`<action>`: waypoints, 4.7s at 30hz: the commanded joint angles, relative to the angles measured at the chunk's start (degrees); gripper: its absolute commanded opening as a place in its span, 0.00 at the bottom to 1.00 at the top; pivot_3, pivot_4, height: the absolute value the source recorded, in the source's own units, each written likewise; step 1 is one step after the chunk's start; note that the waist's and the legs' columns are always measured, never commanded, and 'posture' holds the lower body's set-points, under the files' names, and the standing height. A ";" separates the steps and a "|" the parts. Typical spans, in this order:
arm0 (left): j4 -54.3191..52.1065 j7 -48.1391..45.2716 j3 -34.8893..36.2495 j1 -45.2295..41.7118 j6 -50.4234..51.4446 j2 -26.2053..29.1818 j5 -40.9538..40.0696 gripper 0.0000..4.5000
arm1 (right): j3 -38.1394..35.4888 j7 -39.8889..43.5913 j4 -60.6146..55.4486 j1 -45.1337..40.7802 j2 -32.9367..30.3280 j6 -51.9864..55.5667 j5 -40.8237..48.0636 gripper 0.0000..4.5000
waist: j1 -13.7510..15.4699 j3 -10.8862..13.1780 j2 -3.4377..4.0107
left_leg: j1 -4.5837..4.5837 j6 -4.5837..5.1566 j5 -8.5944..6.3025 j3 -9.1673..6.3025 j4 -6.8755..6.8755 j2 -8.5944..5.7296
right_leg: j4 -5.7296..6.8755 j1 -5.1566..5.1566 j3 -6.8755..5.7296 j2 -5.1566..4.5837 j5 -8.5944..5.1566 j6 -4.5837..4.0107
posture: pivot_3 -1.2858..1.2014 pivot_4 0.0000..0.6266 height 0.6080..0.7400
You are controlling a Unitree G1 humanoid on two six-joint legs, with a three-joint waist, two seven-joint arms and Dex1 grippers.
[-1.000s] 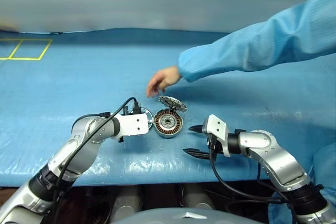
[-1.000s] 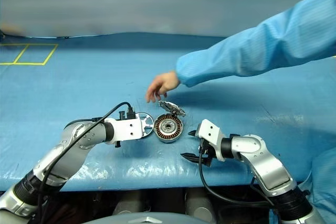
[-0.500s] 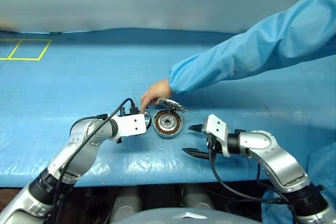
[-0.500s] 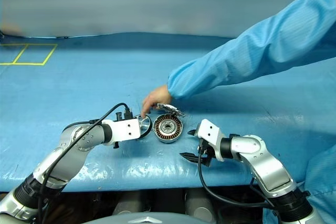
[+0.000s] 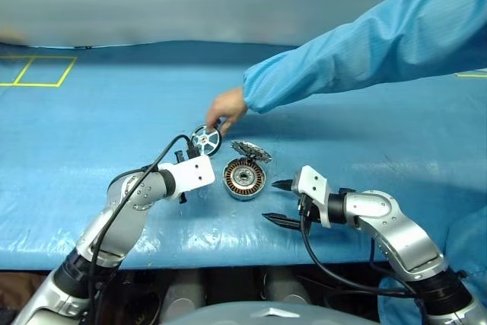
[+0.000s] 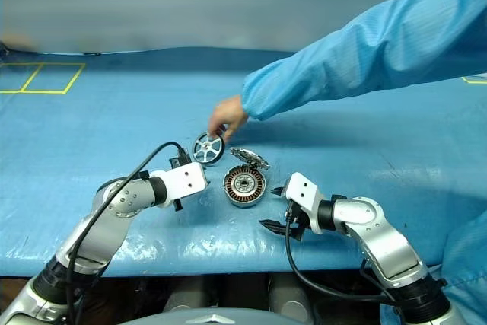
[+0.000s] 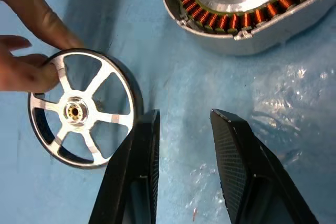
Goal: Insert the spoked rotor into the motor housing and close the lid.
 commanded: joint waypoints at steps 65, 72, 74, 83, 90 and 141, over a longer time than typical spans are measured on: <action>9.15 2.41 8.80 15.62 -18.79 -9.16 -27.72 0.35 | -11.73 -11.14 5.07 -1.97 -3.00 -3.12 -5.72 0.92 | -0.15 -0.02 0.04 | 0.03 0.01 -0.01 0.06 0.00 -0.02 | -0.01 0.00 0.06 -0.04 0.01 0.01 | 0.52 0.24 1.00; 9.20 2.78 8.83 15.78 -19.06 -8.98 -27.42 0.35 | -10.20 -10.45 3.73 -1.47 -3.80 -2.46 -6.92 0.92 | -0.09 -0.02 0.03 | 0.01 0.01 -0.01 0.05 -0.01 -0.02 | -0.03 -0.02 0.05 -0.05 0.01 0.01 | 0.52 0.24 1.00; 9.28 2.79 8.80 15.80 -19.11 -9.01 -27.43 0.36 | -9.83 -10.27 3.42 -1.29 -3.97 -2.40 -7.28 0.88 | -0.10 -0.02 0.03 | 0.01 0.01 -0.01 0.05 -0.01 -0.02 | -0.03 -0.03 0.06 -0.05 0.01 0.01 | 0.52 0.24 1.00; 9.59 2.89 8.49 15.79 -19.25 -9.24 -27.28 0.36 | -9.10 -9.02 2.23 -0.40 -4.06 -1.90 -7.86 0.79 | -0.09 -0.02 0.03 | 0.01 0.01 -0.01 0.05 -0.01 -0.02 | -0.03 -0.03 0.06 -0.05 0.01 0.01 | 0.52 0.24 1.00; 10.17 3.50 8.36 15.73 -19.99 -9.28 -26.30 0.36 | -8.74 -8.42 2.11 0.63 -4.09 -1.05 -8.00 0.79 | -0.06 -0.02 0.03 | 0.01 0.01 -0.01 0.06 -0.02 -0.02 | -0.04 -0.03 0.06 -0.06 0.01 0.00 | 0.52 0.24 1.00; 11.88 4.53 7.72 15.45 -21.88 -9.63 -25.19 0.36 | -8.56 -10.10 3.02 2.80 -1.35 4.56 -4.94 0.75 | -0.10 -0.03 0.02 | 0.03 0.00 -0.01 0.05 -0.05 0.00 | -0.07 -0.02 0.05 -0.07 0.00 -0.01 | 0.52 0.24 1.00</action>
